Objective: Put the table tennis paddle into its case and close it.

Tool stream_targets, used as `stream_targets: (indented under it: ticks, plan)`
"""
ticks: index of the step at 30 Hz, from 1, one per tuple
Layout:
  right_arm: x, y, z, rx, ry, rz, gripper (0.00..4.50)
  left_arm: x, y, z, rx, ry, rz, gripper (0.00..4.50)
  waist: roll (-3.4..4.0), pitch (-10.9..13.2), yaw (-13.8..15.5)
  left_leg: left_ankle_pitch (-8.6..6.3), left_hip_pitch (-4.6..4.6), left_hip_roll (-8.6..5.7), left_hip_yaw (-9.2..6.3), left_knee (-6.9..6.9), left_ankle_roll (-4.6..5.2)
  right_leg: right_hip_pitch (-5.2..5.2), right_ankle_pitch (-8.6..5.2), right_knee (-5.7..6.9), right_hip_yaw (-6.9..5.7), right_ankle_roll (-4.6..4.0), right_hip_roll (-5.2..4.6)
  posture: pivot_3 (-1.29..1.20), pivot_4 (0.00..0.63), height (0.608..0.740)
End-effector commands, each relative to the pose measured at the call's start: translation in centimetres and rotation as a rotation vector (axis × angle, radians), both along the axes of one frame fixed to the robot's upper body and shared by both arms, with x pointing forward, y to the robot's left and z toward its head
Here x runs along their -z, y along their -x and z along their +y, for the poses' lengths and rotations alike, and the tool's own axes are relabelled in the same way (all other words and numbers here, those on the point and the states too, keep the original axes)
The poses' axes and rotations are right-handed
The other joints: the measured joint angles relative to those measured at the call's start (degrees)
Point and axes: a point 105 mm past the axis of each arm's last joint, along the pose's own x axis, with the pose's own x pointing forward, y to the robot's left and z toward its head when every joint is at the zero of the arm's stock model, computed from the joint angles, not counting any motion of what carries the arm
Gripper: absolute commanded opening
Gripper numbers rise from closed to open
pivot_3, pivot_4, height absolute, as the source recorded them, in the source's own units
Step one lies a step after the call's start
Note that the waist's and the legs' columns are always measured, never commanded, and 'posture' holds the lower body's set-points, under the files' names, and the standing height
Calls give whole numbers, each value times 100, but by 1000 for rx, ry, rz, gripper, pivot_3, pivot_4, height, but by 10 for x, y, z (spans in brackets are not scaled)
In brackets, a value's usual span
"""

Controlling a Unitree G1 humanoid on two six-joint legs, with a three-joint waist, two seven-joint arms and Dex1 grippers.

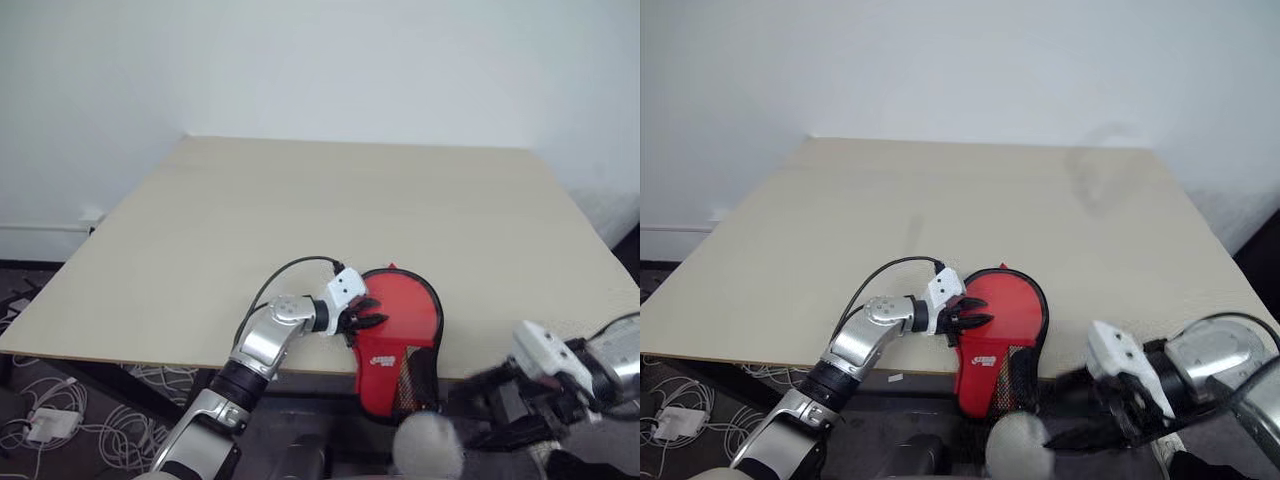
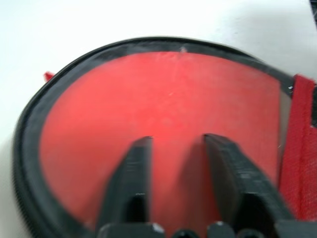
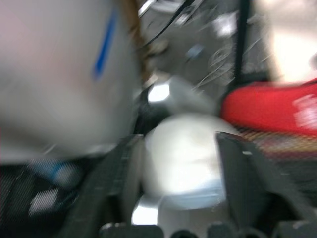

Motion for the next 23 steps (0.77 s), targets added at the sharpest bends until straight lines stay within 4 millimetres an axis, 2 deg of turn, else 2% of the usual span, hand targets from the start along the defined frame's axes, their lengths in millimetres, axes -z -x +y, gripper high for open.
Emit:
stream_targets:
  ticks: [1,2,5,9,13,15,19,23]
  plan:
    - [-15,-29,2,113,-72,-51,4156,-32,-9,17,-51,53,-39,2938,-5,6,2,0,-2,-1,0,0,0,-2,2,0,0,3,1,0,0,734]
    - [-18,-39,3,152,-90,-69,4500,-42,-9,23,-63,71,-49,3348,-11,10,-2,1,-7,-1,-1,-1,1,-7,3,0,0,1,1,0,0,734]
    - [-24,-68,4,268,-122,-137,4500,-67,-8,49,-112,113,-71,4452,-17,17,-12,11,-11,3,-7,-3,18,-15,7,1,3,-1,3,0,0,734]
    - [-30,-97,3,378,-141,-213,4500,-95,-10,86,-231,154,-151,4484,-10,19,-54,10,-10,2,-6,-5,19,-17,10,0,8,-5,-2,0,0,734]
    - [-33,-129,0,527,-145,-302,4500,-112,-7,133,-354,219,-111,4484,-8,20,-69,9,-4,2,-6,-5,16,-19,13,1,8,-12,4,0,0,734]
    - [-32,-145,-3,608,-142,-338,4500,-113,-5,157,-425,205,-113,4484,-5,20,-118,9,0,1,-1,-8,16,-22,11,3,11,-8,5,0,0,734]
    - [-30,-160,3,679,-171,-354,4500,-107,-2,197,-551,136,-127,4484,-2,20,-135,11,1,-11,-1,-15,17,-27,25,5,12,-31,10,0,0,734]
    - [-25,-173,11,728,-185,-347,4500,-98,4,214,-630,109,-116,4484,0,20,-127,10,1,-10,-2,-16,15,-27,26,4,12,-33,7,0,0,734]
